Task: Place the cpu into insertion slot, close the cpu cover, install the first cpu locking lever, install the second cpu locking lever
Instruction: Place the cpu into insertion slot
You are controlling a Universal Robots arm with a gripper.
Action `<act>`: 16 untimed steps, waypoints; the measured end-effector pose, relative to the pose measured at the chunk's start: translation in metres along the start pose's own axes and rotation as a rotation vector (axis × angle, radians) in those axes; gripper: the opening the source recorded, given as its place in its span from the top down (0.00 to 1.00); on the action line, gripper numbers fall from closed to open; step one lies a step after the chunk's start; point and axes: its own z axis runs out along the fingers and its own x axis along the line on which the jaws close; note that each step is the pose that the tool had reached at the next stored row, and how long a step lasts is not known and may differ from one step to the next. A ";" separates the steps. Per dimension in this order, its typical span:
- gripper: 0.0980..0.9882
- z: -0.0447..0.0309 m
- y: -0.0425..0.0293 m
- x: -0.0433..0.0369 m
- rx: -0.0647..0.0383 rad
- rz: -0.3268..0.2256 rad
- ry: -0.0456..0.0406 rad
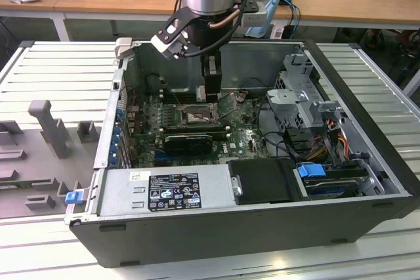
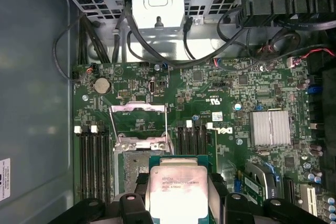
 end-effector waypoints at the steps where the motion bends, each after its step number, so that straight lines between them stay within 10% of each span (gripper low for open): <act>1: 0.52 0.0006 -0.0001 0.0000 0.000 0.000 -0.0001; 16: 0.52 0.0122 -0.0024 0.0057 0.000 -0.019 0.0026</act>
